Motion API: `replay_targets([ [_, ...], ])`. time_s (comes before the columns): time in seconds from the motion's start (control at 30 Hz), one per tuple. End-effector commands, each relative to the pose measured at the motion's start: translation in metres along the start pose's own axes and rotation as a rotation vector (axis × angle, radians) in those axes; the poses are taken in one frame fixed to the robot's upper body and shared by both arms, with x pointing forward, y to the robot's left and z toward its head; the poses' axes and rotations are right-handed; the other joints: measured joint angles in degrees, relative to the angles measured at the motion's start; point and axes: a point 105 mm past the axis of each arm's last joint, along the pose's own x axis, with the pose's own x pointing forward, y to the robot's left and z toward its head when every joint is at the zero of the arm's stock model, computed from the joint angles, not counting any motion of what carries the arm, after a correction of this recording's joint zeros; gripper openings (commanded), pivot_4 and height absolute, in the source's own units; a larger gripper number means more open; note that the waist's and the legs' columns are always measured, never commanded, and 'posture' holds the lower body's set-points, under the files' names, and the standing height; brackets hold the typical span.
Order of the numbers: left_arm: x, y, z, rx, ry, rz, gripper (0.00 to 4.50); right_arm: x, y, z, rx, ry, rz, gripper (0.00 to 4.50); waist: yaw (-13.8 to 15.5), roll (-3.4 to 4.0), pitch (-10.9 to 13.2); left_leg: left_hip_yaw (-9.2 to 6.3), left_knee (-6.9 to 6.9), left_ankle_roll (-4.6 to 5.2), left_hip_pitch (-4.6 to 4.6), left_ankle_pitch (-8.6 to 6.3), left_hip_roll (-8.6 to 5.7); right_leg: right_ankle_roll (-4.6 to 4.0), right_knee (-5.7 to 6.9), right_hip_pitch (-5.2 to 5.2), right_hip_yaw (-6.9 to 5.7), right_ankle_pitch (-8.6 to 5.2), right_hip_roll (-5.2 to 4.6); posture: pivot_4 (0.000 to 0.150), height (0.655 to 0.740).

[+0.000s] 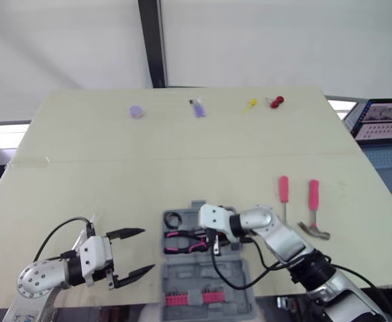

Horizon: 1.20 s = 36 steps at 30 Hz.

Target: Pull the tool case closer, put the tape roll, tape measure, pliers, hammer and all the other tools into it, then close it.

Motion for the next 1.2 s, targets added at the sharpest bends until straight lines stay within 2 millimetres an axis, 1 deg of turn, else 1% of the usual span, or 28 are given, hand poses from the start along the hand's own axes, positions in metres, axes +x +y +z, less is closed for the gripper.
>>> replay_targets([
  [0.03, 0.003, 0.001, 0.005, 0.019, -0.017, 0.005, 4.50, 0.009, 0.018, -0.042, 0.149, 0.074, 0.047, 0.02, 0.0, -0.01, 0.0, 0.00, -0.02, 0.00, 0.05, 0.00, 0.00, 0.00, -0.04, 0.06, 0.00, 0.00, 0.00, 0.150, 0.7400],
  [0.07, 0.004, 0.001, 0.008, 0.014, -0.024, 0.006, 4.50, 0.005, 0.012, -0.026, 0.149, -0.012, 0.031, 0.02, 0.0, -0.02, 0.0, 0.00, -0.04, 0.00, 0.11, 0.00, 0.00, 0.00, -0.08, 0.12, -0.01, 0.00, 0.01, 0.150, 0.7400],
  [0.13, 0.005, 0.002, 0.011, 0.002, -0.033, 0.007, 4.50, -0.004, 0.005, -0.008, 0.131, -0.111, 0.014, 0.02, -0.1, 0.09, 0.1, -0.01, -0.08, 0.00, 0.13, 0.00, 0.02, -0.01, -0.34, 0.25, -0.06, 0.00, 0.05, 0.150, 0.7400],
  [0.2, 0.006, 0.005, 0.014, -0.012, -0.040, 0.018, 4.50, -0.017, -0.001, 0.008, 0.100, -0.193, -0.002, 0.02, -0.1, 0.17, 0.3, 0.00, -0.07, 0.00, 0.07, 0.00, 0.00, -0.01, -0.42, 0.23, -0.04, 0.00, 0.04, 0.150, 0.7400],
  [0.27, 0.004, 0.012, 0.015, 0.001, -0.002, 0.037, 4.50, -0.040, -0.013, 0.028, 0.114, -0.300, -0.061, 0.02, 0.0, 0.21, 0.6, -0.02, -0.03, 0.00, -0.04, 0.00, 0.01, 0.00, -0.41, 0.16, -0.05, 0.00, 0.04, 0.150, 0.7400],
  [0.37, 0.001, 0.020, 0.016, -0.006, 0.024, 0.076, 4.50, -0.061, -0.026, 0.041, 0.146, -0.382, -0.130, 0.02, -0.1, 0.31, 0.8, -0.01, 0.02, 0.00, -0.17, 0.00, 0.01, 0.00, -0.39, 0.06, -0.04, 0.00, 0.04, 0.150, 0.7400],
  [0.4, -0.003, 0.029, 0.016, -0.002, 0.040, 0.128, 4.50, -0.077, -0.033, 0.040, 0.159, -0.392, -0.194, 0.02, -0.1, 0.31, 0.8, -0.01, 0.00, 0.00, -0.17, 0.00, 0.01, -0.01, -0.37, 0.04, -0.04, 0.00, 0.05, 0.150, 0.7400],
  [0.43, -0.008, 0.039, 0.015, 0.002, 0.058, 0.190, 4.50, -0.093, -0.040, 0.038, 0.175, -0.398, -0.258, 0.26, -0.1, 0.34, 0.9, -0.01, -0.03, 0.00, -0.17, 0.00, 0.01, 0.00, -0.37, 0.01, -0.04, 0.00, 0.05, 0.150, 0.7400],
  [0.5, -0.030, 0.066, 0.013, -0.010, 0.094, 0.359, 4.50, -0.127, -0.046, 0.026, 0.221, -0.390, -0.381, 0.89, 0.2, 0.26, 1.0, -0.01, -0.03, 0.00, -0.23, 0.00, 0.00, 0.00, -0.36, -0.04, -0.03, 0.00, 0.04, 0.150, 0.7400],
  [0.57, -0.064, 0.096, 0.011, -0.054, 0.116, 0.563, 4.50, -0.158, -0.044, 0.004, 0.282, -0.341, -0.483, 1.87, 0.7, 0.18, 1.1, -0.02, -0.03, 0.00, -0.25, 0.00, 0.00, 0.00, -0.37, -0.05, -0.03, 0.00, 0.04, 0.150, 0.7400],
  [0.6, -0.085, 0.108, 0.006, -0.068, 0.141, 0.659, 4.50, -0.174, -0.042, -0.011, 0.319, -0.306, -0.539, 2.37, 1.1, 0.09, 1.2, -0.02, -0.03, 0.00, -0.25, 0.00, 0.00, 0.00, -0.37, -0.06, -0.03, 0.00, 0.04, 0.150, 0.7400],
  [0.63, -0.104, 0.117, 0.002, -0.080, 0.163, 0.741, 4.50, -0.190, -0.040, -0.025, 0.359, -0.276, -0.595, 2.88, 1.2, 0.02, 1.2, 0.00, -0.04, 0.00, -0.24, 0.00, 0.01, 0.00, -0.37, -0.06, -0.03, 0.00, 0.05, 0.150, 0.7400],
  [0.67, -0.122, 0.124, -0.002, -0.092, 0.179, 0.814, 4.50, -0.205, -0.037, -0.038, 0.391, -0.251, -0.653, 3.27, 1.3, -0.04, 1.3, 0.01, -0.05, 0.00, -0.24, 0.00, 0.01, 0.00, -0.37, -0.07, -0.03, 0.00, 0.05, 0.150, 0.7400],
  [0.7, -0.137, 0.128, -0.006, -0.111, 0.190, 0.876, 4.50, -0.219, -0.036, -0.050, 0.418, -0.230, -0.709, 3.93, 1.3, -0.07, 1.3, 0.07, -0.05, 0.00, -0.23, 0.00, 0.01, 0.00, -0.37, -0.09, -0.01, 0.00, 0.04, 0.150, 0.7400],
  [0.73, -0.150, 0.131, -0.011, -0.120, 0.208, 0.932, 4.50, -0.236, -0.034, -0.062, 0.446, -0.211, -0.779, 4.38, 1.2, -0.09, 1.4, 0.16, -0.05, 0.00, -0.22, 0.00, 0.00, 0.00, -0.39, -0.11, 0.04, 0.00, 0.04, 0.150, 0.7400],
  [0.8, -0.171, 0.131, -0.020, -0.118, 0.268, 1.019, 4.50, -0.269, -0.031, -0.089, 0.505, -0.191, -0.946, 4.45, 1.2, -0.20, 1.4, 0.29, -0.06, 0.00, -0.16, 0.00, 0.01, 0.00, -0.40, -0.13, 0.11, 0.00, 0.03, 0.150, 0.7400],
  [0.9, -0.186, 0.126, -0.031, -0.139, 0.311, 1.104, 4.50, -0.303, -0.022, -0.121, 0.582, -0.198, -1.151, 4.45, 1.2, -0.24, 1.5, 0.37, -0.08, 0.00, -0.16, 0.00, 0.02, 0.00, -0.35, -0.23, 0.16, 0.00, 0.03, 0.150, 0.7400],
  [0.97, -0.197, 0.125, -0.037, -0.168, 0.321, 1.196, 4.50, -0.323, -0.012, -0.142, 0.623, -0.195, -1.303, 4.45, 1.2, -0.28, 1.5, 0.43, -0.10, 0.00, -0.16, 0.00, 0.02, 0.00, -0.33, -0.27, 0.19, 0.00, 0.03, 0.150, 0.7400],
  [1.1, -0.224, 0.128, -0.045, -0.214, 0.320, 1.418, 4.50, -0.353, 0.004, -0.172, 0.673, -0.198, -1.549, 4.45, 1.1, -0.31, 1.6, 0.47, -0.10, -0.01, -0.16, 0.00, 0.02, 0.00, -0.32, -0.29, 0.22, 0.00, 0.02, 0.150, 0.7400],
  [1.13, -0.230, 0.128, -0.046, -0.231, 0.304, 1.478, 4.50, -0.359, 0.008, -0.179, 0.686, -0.194, -1.603, 4.45, 1.1, -0.30, 1.6, 0.50, -0.10, -0.01, -0.15, 0.00, 0.02, 0.00, -0.30, -0.30, 0.24, 0.00, 0.01, 0.150, 0.7400],
  [1.2, -0.235, 0.128, -0.049, -0.247, 0.300, 1.541, 4.50, -0.365, 0.015, -0.190, 0.698, -0.168, -1.666, 4.45, 1.0, -0.30, 1.6, 0.50, -0.10, -0.01, -0.14, 0.00, 0.03, 0.00, -0.30, -0.31, 0.25, 0.00, 0.01, 0.150, 0.7400],
])
